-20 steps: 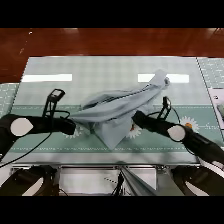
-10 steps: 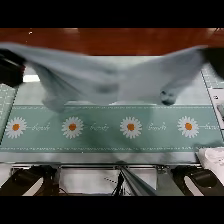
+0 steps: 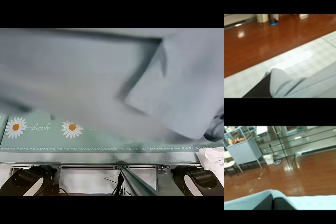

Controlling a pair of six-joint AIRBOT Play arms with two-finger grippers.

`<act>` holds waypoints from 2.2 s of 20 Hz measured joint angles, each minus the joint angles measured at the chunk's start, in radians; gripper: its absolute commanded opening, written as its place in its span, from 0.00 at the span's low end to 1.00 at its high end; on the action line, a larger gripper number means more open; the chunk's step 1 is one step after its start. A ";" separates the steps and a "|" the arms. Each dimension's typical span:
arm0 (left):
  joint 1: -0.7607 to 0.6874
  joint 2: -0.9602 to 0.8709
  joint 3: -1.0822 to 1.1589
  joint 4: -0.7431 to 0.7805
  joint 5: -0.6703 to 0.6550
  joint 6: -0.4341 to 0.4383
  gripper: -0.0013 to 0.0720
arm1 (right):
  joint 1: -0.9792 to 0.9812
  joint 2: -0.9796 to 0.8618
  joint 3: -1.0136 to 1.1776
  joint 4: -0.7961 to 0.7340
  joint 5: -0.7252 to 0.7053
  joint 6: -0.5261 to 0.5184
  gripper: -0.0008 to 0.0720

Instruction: Fold the shirts.

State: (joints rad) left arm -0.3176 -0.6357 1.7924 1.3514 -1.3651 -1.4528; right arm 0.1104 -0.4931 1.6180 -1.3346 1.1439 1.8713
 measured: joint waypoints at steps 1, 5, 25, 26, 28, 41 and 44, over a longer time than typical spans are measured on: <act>0.000 0.011 0.013 -0.019 -0.026 -0.024 0.05 | -0.001 0.000 0.019 0.001 0.013 0.001 0.04; 0.000 0.040 0.035 -0.113 -0.081 -0.138 0.05 | -0.002 -0.033 0.106 -0.009 0.049 0.003 0.04; 0.114 -0.641 -0.478 0.124 0.179 -0.075 0.05 | -0.002 -1.109 0.229 -0.355 0.116 -0.277 0.05; 0.120 -0.692 -0.480 0.125 0.200 -0.072 0.05 | -0.002 -1.143 0.229 -0.361 0.106 -0.266 0.05; 0.128 -0.784 -0.483 0.127 0.222 -0.065 0.05 | -0.002 -1.192 0.229 -0.360 0.100 -0.249 0.05; 0.264 -0.871 -0.235 0.146 -0.074 -0.067 0.94 | -0.041 -1.086 0.220 -0.460 0.289 -0.361 0.83; 0.323 -0.738 -0.322 0.140 -0.142 -0.066 0.94 | -0.143 -0.986 0.130 -0.472 0.350 -0.366 0.83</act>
State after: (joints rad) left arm 0.0059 -1.3735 1.4708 1.4910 -1.5074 -1.5185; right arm -0.0326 -1.4788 1.7485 -1.8065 1.4937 1.5051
